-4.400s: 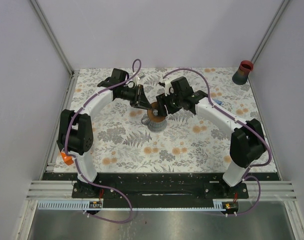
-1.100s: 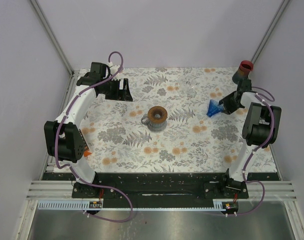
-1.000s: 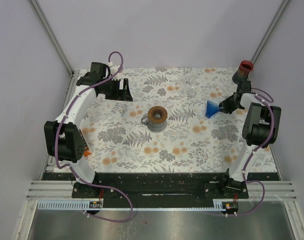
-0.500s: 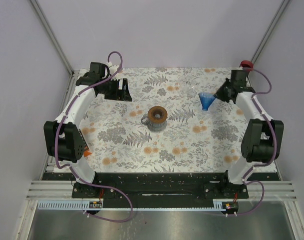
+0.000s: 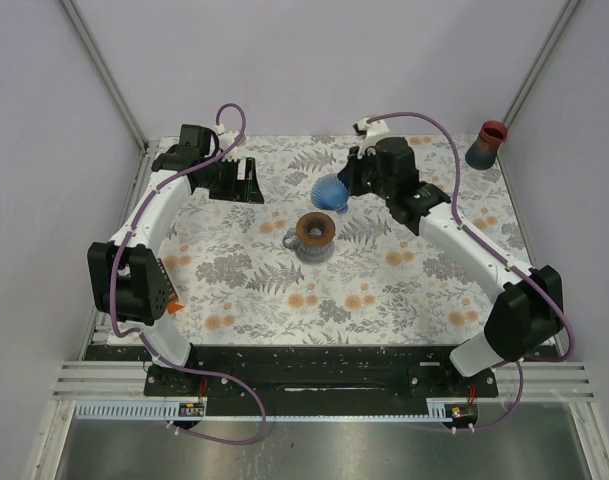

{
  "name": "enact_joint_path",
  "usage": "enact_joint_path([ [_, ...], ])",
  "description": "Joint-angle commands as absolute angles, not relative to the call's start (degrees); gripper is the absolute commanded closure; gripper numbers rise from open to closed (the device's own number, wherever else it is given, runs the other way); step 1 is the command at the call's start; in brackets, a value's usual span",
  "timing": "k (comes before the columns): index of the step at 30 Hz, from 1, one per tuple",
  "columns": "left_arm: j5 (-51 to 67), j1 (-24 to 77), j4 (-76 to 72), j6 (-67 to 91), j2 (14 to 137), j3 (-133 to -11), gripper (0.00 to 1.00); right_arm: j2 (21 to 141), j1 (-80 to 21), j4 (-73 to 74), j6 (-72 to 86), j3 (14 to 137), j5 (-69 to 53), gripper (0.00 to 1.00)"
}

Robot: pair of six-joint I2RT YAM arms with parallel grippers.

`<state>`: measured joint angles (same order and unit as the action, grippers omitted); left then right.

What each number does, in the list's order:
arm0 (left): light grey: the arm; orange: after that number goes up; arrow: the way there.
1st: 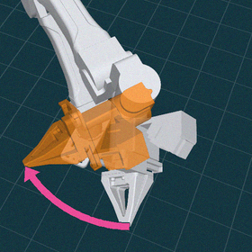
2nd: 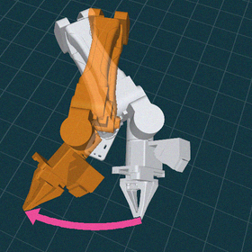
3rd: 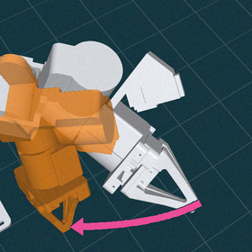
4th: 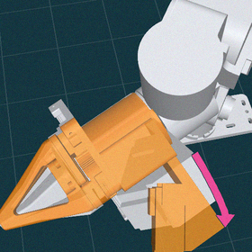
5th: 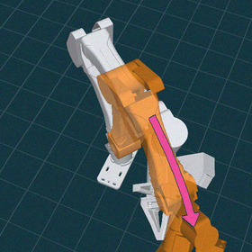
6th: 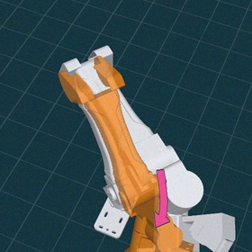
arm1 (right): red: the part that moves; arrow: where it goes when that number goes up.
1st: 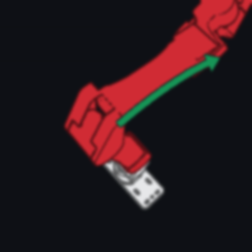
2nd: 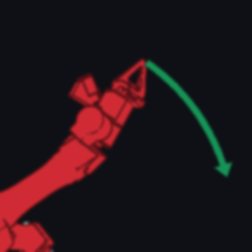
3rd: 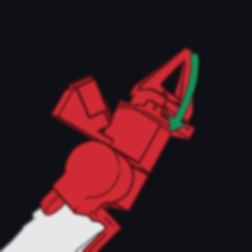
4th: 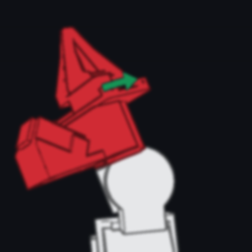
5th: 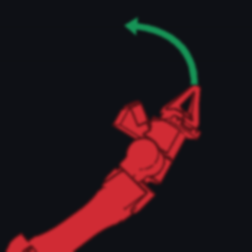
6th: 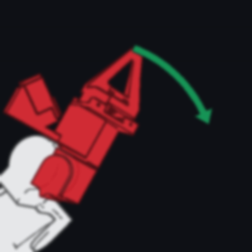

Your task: Place the coffee filter in the dripper

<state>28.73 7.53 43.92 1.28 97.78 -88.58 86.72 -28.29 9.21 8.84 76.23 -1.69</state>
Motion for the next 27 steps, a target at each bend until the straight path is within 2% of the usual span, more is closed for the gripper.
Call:
enact_joint_path([
  [1,30.5,7.21,43.07,0.35,96.59,-89.3,0.15,87.1,-32.87,0.63,3.6,73.58,-12.1,1.0],
  [8,35.4,7.47,42.89,0.35,96.33,-88.86,0.15,86.57,-33.13,-12.64,7.82,66.19,-16.43,1.0],
  [21,39.11,15.99,40.61,3.16,97.99,-91.05,0.16,91.32,-32.78,-21.36,11.25,63.55,-14.33,1.0],
  [27,38.76,16.96,40.61,4.3,99.4,-90.44,0.23,92.02,-30.94,-23.2,16.16,61.18,-17.13,1.0],
])
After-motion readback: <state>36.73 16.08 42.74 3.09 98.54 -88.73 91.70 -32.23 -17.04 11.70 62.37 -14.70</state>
